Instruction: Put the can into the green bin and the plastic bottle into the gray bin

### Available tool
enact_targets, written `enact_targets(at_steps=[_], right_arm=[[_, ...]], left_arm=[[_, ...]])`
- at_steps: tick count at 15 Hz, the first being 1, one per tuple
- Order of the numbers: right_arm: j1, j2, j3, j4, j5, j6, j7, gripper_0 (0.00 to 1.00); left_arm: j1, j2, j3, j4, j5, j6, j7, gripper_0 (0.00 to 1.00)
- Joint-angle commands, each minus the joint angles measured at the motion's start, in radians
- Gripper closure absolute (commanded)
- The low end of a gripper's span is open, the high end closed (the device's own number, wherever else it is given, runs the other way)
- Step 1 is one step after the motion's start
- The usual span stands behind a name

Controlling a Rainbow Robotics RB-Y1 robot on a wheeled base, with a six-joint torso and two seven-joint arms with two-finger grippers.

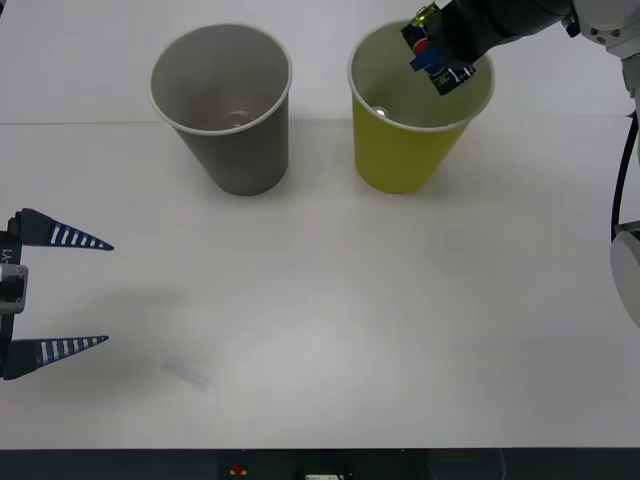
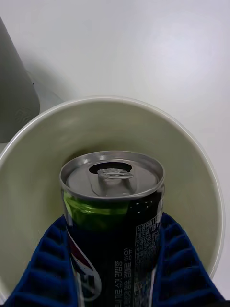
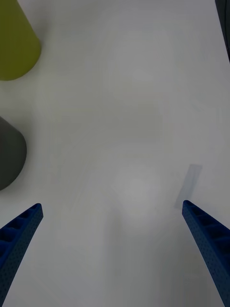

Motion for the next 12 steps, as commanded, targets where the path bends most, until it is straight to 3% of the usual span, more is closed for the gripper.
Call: enact_targets(at_steps=[1,9,12], right_arm=[[0.000,0.000,0.000,0.000,-0.006,0.000,0.020,0.00],[0.000,0.000,-0.009,-0.005,-0.003,0.000,0.042,0.00],[0.000,0.003,-0.054,-0.066,-0.023,0.000,0.034,0.00]], left_arm=[[0.000,0.000,0.000,0.000,0.000,0.000,0.000,0.00],[0.000,0.000,0.000,0.000,0.000,0.000,0.000,0.00],[0.000,0.000,0.000,0.000,0.000,0.000,0.000,0.00]])
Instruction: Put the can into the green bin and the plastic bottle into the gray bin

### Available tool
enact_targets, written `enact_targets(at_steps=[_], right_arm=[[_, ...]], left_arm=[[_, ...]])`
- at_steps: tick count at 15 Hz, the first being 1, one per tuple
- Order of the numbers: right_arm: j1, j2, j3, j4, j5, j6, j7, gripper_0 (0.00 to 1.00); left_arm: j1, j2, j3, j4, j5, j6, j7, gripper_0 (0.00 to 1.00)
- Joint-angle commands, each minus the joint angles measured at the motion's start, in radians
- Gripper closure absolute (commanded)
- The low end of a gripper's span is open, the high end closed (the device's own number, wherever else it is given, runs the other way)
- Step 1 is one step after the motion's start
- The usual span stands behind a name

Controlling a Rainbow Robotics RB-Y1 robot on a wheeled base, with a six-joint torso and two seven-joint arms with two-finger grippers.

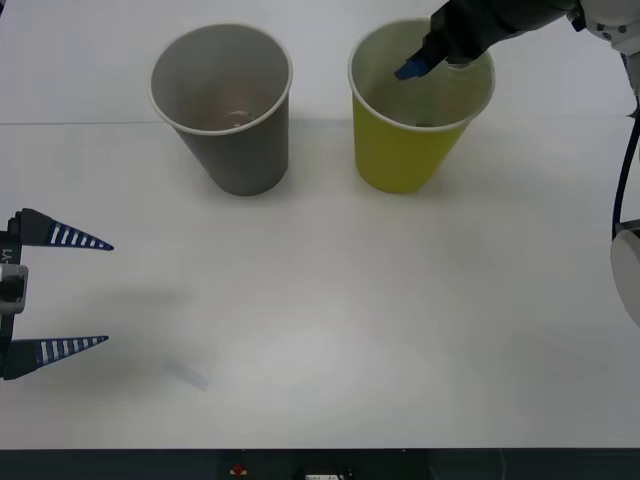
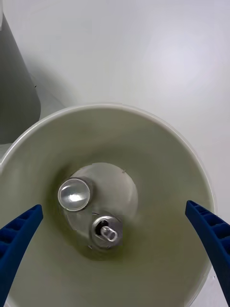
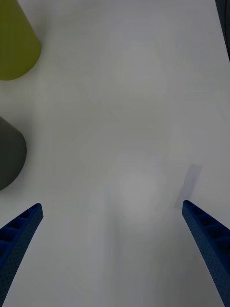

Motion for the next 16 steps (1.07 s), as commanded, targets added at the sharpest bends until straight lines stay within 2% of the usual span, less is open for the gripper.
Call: enact_targets(at_steps=[1,4,8,11,13,16], right_arm=[[0.002,0.004,-0.045,-0.071,-0.042,0.000,-0.013,0.00],[0.066,0.004,-0.115,-0.221,-0.117,0.000,-0.035,0.00],[0.236,0.004,-0.210,-0.485,-0.232,0.000,-0.045,0.00],[0.381,0.004,-0.282,-0.668,-0.349,0.000,-0.042,0.00],[0.494,0.004,-0.304,-0.761,-0.410,0.000,-0.032,0.00],[0.638,0.004,-0.333,-0.821,-0.499,0.000,0.041,0.00]], left_arm=[[0.000,0.000,0.000,0.000,0.000,0.000,0.000,0.00],[0.000,0.000,0.000,0.000,0.000,0.000,0.000,0.00],[0.000,0.000,0.000,0.000,0.000,0.000,0.000,0.00],[0.000,0.000,0.000,0.000,0.000,0.000,0.000,0.00],[0.000,0.000,0.000,0.000,0.000,0.000,0.000,0.00],[0.000,0.000,0.000,0.000,0.000,0.000,0.000,0.00]])
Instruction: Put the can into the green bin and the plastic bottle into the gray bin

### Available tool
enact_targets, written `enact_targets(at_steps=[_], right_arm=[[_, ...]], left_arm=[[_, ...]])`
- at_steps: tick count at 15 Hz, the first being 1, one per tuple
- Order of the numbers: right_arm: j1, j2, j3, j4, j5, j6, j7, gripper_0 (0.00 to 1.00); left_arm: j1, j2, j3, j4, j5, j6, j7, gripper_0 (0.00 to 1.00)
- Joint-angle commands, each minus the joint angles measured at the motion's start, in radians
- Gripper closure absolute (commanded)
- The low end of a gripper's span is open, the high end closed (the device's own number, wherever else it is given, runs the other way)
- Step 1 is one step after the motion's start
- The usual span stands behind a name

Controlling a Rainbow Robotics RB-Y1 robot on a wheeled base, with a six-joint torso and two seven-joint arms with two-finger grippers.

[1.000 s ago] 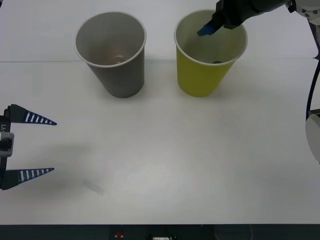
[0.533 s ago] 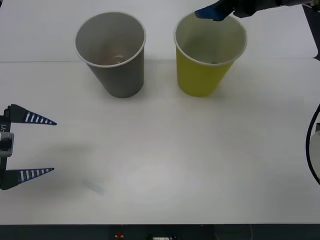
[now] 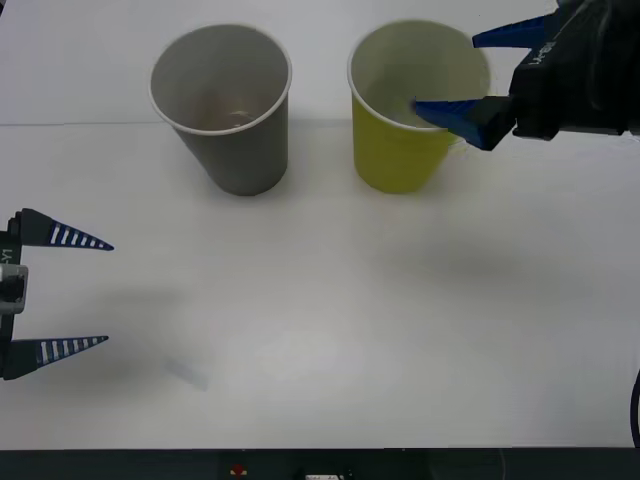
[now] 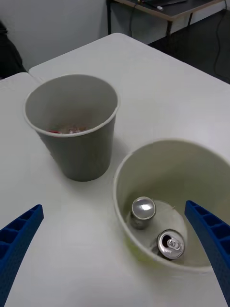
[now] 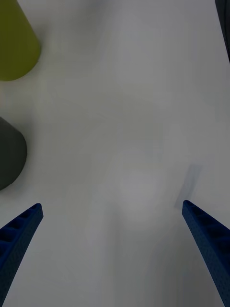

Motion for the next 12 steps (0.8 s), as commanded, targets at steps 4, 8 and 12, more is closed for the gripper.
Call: enact_targets(at_steps=[4,8,12], right_arm=[[0.232,0.000,0.002,-0.097,-0.056,0.011,0.123,0.00],[0.348,0.002,0.013,-0.097,-0.069,0.061,0.272,0.00],[0.431,0.002,0.014,-0.070,-0.066,0.075,0.395,0.00]], left_arm=[[0.000,0.000,0.000,0.000,0.000,0.000,0.000,0.00],[0.000,0.000,0.000,0.000,0.000,0.000,0.000,0.00],[0.000,0.000,0.000,0.000,0.000,0.000,0.000,0.00]])
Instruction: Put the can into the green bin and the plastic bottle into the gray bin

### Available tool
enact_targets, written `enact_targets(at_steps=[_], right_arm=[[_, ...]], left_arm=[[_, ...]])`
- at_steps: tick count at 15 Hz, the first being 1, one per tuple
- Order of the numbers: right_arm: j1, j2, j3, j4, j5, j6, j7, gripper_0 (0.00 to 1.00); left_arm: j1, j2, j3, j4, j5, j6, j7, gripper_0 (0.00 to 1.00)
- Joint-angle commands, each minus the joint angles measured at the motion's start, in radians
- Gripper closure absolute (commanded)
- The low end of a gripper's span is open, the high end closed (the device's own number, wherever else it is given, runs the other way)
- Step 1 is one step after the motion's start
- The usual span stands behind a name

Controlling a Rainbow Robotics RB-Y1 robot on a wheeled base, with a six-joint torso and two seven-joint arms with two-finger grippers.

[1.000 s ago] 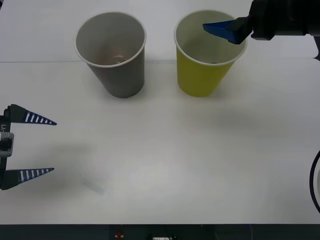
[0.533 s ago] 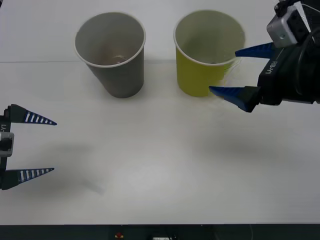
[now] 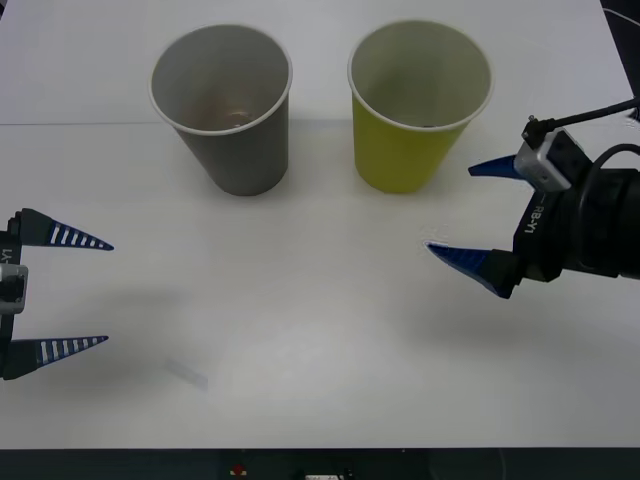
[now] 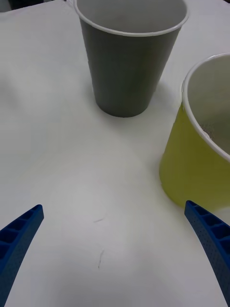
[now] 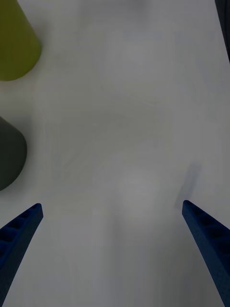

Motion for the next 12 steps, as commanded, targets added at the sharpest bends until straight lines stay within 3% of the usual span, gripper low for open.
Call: enact_targets(at_steps=[1,6,12], right_arm=[[0.066,0.000,0.000,0.041,-0.007,0.030,0.094,0.00],[0.118,-0.008,-0.012,0.171,-0.058,0.068,0.314,0.00],[0.166,-0.173,0.003,0.257,-0.164,0.099,0.450,0.00]], left_arm=[[0.000,0.000,0.000,0.000,0.000,0.000,0.000,0.00],[0.000,0.000,0.000,0.000,0.000,0.000,0.000,0.00],[0.000,0.000,0.000,0.000,0.000,0.000,0.000,0.00]])
